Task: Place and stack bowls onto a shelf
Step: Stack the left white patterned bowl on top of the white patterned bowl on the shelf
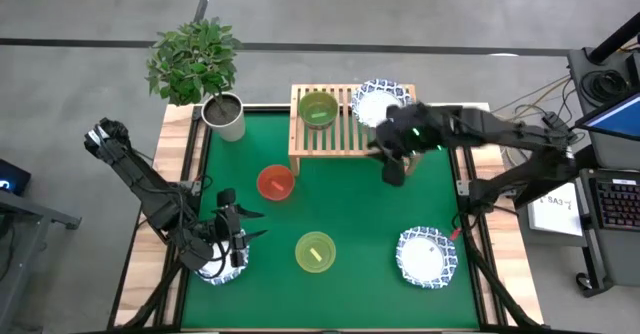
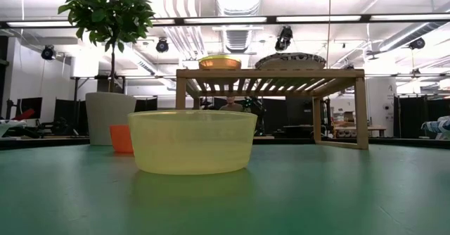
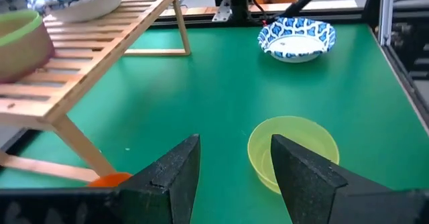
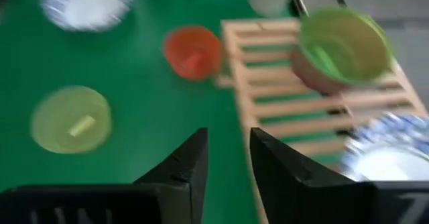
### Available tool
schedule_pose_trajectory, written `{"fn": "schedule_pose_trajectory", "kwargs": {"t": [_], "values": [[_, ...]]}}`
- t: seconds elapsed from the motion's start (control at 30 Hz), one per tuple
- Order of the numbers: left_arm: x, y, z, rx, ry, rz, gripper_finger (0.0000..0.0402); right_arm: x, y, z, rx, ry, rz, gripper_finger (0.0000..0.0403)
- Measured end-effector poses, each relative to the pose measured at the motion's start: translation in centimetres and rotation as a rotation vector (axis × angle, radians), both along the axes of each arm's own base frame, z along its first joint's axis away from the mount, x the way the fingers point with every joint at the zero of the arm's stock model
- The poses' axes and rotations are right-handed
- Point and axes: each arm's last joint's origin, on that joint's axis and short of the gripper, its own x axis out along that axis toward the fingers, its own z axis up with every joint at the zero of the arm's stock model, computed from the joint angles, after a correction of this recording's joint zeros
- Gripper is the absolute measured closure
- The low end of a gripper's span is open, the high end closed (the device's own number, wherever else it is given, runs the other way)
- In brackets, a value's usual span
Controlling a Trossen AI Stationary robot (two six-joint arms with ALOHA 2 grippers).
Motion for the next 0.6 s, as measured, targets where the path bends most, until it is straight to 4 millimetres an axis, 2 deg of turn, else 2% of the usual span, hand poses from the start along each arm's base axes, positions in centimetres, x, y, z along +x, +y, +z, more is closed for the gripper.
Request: {"fn": "schedule_pose_trajectory", "kwargs": {"t": [0.3,0.4,0.5,0.6], "values": [[0.1,-0.1,0.1,-0.111,-0.037,0.043,0.0235,-1.1,5.5,-7.2,-0.110,-0.360,0.285,0.0338],[0.1,-0.1,0.2,-0.154,-0.059,0.054,0.0235,-1.3,6.4,-9.1,-0.118,-0.433,0.321,0.0344],[0.2,-0.2,0.3,-0.214,-0.081,0.075,0.0235,-1.6,6.6,-10.7,-0.124,-0.432,0.336,0.0347],[0.3,-0.3,0.4,-0.369,-0.122,0.127,0.0235,-1.7,6.6,-11.1,-0.149,-0.439,0.348,0.0347]]}}
